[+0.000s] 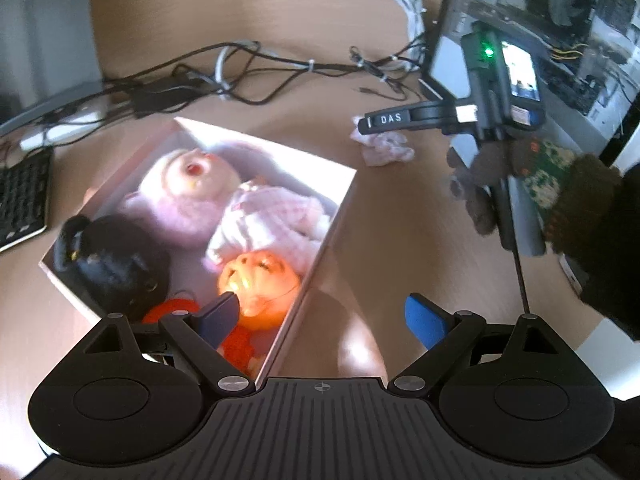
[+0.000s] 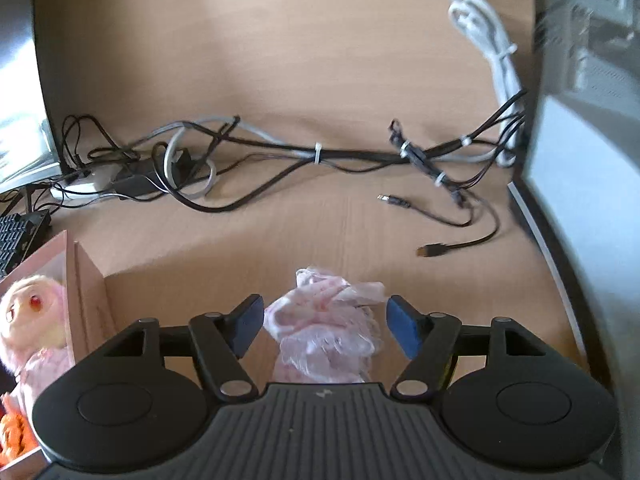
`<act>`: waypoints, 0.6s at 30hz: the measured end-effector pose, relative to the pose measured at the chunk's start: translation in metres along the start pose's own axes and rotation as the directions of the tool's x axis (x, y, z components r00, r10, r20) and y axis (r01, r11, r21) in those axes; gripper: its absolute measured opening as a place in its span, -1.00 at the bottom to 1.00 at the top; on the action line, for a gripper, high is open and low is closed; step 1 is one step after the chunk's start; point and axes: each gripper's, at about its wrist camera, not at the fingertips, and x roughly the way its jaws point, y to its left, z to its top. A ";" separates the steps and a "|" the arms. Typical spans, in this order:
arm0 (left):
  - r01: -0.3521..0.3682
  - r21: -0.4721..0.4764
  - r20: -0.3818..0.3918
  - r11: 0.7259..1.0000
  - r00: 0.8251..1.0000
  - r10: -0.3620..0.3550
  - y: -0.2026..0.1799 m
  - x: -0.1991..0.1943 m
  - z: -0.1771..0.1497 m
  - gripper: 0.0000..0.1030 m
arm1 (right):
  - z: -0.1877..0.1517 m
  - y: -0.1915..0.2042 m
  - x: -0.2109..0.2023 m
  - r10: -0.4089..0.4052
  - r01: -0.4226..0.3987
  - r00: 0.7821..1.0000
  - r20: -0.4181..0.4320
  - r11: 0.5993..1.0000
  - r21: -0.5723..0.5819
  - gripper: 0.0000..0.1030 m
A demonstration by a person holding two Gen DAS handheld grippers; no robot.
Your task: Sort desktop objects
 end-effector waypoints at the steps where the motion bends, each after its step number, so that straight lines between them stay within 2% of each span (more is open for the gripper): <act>1: -0.006 -0.007 -0.003 1.000 1.000 0.006 0.002 -0.001 -0.002 0.82 | 0.000 -0.001 0.005 0.007 -0.007 1.000 -0.011 1.000 0.005 0.33; 3: -0.020 -0.017 -0.004 1.000 1.000 0.020 0.005 -0.003 -0.003 0.82 | 0.000 -0.004 0.011 0.027 -0.026 0.999 -0.031 0.999 0.018 0.32; 4: -0.025 -0.019 -0.002 1.000 1.000 0.025 0.006 -0.004 -0.004 0.82 | -0.001 -0.005 0.010 0.044 -0.043 0.998 -0.039 0.999 0.027 0.22; 5: -0.028 -0.018 0.000 0.999 1.000 0.028 0.007 -0.005 -0.003 0.82 | -0.002 -0.006 0.007 0.066 -0.065 0.997 -0.046 0.997 0.034 0.00; 6: -0.028 -0.015 0.003 1.000 1.000 0.028 0.007 -0.005 -0.003 0.82 | -0.004 -0.007 0.003 0.091 -0.089 0.994 -0.053 0.995 0.039 -0.11; 7: -0.025 -0.011 0.004 1.000 1.000 0.025 0.006 -0.005 -0.002 0.82 | -0.008 -0.007 -0.002 0.104 -0.102 0.993 -0.059 0.994 0.038 -0.19; 9: -0.010 0.007 0.006 1.000 1.000 0.010 0.002 -0.003 0.001 0.82 | -0.017 -0.007 -0.015 0.119 -0.117 0.990 -0.073 0.993 0.030 -0.23; 13: 0.037 0.063 0.005 0.997 0.999 -0.038 -0.010 0.004 0.010 0.82 | -0.045 -0.005 -0.047 0.155 -0.152 0.981 -0.115 0.988 0.034 -0.22; 15: 0.070 0.103 0.004 0.992 0.998 -0.071 -0.019 0.009 0.017 0.82 | -0.058 -0.007 -0.071 0.147 -0.143 0.984 -0.101 0.989 0.048 -0.19; 17: 0.099 0.135 0.011 0.986 0.995 -0.102 -0.028 0.014 0.027 0.82 | -0.067 -0.014 -0.096 0.114 -0.108 0.991 -0.064 0.990 0.087 0.03; 18: 0.113 0.140 0.018 0.984 0.993 -0.117 -0.032 0.017 0.035 0.82 | -0.070 -0.019 -0.108 0.079 -0.074 0.996 -0.039 0.991 0.116 0.07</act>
